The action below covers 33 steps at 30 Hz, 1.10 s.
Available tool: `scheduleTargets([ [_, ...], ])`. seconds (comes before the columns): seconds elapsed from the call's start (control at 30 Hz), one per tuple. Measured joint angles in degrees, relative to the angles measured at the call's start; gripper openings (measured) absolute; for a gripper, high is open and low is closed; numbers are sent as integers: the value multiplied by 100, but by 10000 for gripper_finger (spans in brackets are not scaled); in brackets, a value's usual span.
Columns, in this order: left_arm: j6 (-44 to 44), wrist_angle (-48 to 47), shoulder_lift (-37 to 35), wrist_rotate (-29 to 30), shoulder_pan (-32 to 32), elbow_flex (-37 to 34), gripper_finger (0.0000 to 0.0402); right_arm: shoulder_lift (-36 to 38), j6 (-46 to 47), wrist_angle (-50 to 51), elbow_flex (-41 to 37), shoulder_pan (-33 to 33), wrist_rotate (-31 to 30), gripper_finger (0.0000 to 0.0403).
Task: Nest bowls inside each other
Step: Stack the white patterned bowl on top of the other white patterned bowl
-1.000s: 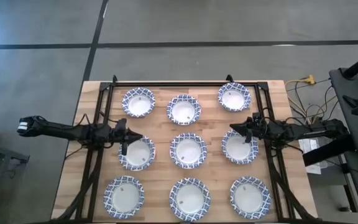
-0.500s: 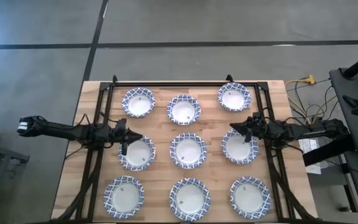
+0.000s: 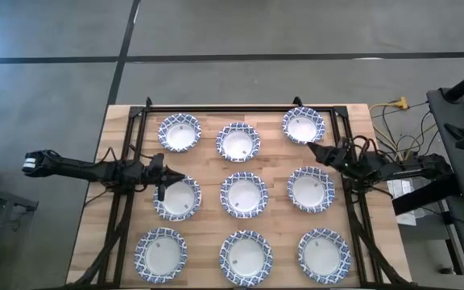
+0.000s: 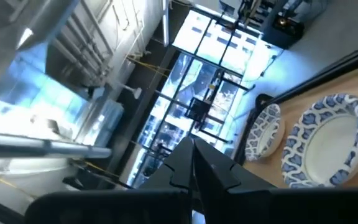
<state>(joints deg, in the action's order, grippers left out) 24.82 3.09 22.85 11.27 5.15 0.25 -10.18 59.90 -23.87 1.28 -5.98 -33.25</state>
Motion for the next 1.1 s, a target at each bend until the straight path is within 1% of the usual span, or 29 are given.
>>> scheduleTargets([
  [0.2,-13,0,0,2,-4,0,0,-91,181,-51,-2,-10,124,9],
  [0.4,-13,0,0,4,-2,0,0,-373,356,-599,-2,-159,640,9],
  [0.5,-12,2,0,7,-2,0,0,-527,293,-887,-2,-289,685,9],
  [0.63,35,27,0,11,-2,0,0,-733,30,-958,-2,-389,681,9],
  [0.7,428,246,0,7,-2,0,0,-862,12,-960,-2,-391,677,9],
  [0.87,2883,1429,0,26,-2,0,0,-1171,145,-978,-2,-387,609,9],
  [0.9,3068,1684,0,127,-2,0,0,-1228,208,-981,-2,-387,554,9],
  [1.0,3143,2434,0,706,-2,0,0,-1339,319,-991,-2,-387,197,9],
  [1.1,3143,3201,0,1388,-2,0,0,-1365,34,-1025,-2,-387,-105,9],
])
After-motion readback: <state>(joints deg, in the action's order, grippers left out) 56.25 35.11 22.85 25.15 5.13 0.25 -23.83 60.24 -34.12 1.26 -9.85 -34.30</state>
